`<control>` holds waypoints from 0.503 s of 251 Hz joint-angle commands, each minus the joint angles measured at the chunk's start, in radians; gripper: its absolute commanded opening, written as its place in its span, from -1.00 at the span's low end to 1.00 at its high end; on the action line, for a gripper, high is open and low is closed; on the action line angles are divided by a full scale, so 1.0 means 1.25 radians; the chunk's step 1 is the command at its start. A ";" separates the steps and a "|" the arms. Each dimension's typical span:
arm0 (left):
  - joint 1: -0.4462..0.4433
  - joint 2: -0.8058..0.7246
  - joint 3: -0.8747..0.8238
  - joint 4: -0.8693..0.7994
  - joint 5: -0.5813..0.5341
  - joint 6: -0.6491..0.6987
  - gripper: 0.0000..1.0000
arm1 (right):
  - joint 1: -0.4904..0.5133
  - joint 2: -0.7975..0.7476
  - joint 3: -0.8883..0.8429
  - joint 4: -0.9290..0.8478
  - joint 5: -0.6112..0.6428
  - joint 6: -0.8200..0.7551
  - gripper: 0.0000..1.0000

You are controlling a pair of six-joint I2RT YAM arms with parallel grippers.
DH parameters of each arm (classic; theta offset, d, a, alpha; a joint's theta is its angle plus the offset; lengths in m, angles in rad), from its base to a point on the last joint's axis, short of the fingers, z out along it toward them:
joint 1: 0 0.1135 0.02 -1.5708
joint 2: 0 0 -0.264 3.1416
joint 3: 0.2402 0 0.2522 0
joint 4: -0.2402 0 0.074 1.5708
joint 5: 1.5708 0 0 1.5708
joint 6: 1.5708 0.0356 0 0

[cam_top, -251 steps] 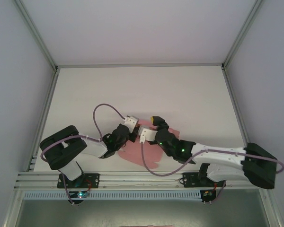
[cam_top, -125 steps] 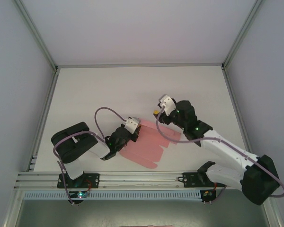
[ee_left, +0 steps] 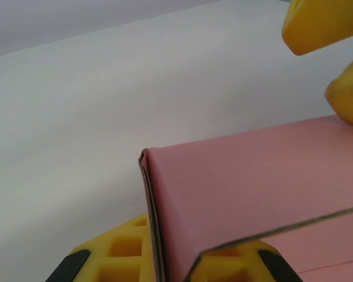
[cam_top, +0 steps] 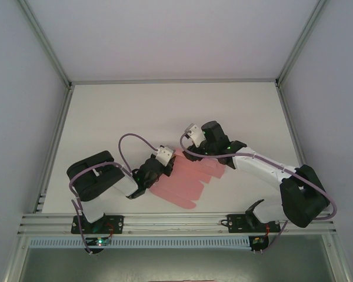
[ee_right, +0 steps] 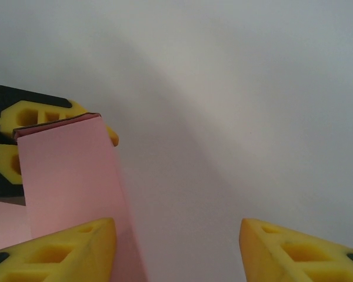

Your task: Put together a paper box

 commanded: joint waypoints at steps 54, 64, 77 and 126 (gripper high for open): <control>-0.016 -0.015 -0.045 -0.090 -0.051 -0.009 -0.46 | 0.024 0.070 0.028 -0.097 -0.011 0.024 -0.04; -0.017 -0.034 -0.053 -0.102 -0.055 -0.016 -0.45 | 0.028 0.067 0.025 -0.097 -0.002 0.027 -0.05; -0.018 -0.061 -0.055 -0.141 -0.058 -0.015 -0.45 | 0.031 0.059 0.024 -0.102 0.010 0.030 -0.05; -0.021 -0.100 -0.007 -0.320 -0.088 -0.030 -0.62 | 0.033 0.037 0.008 -0.102 0.020 0.034 -0.05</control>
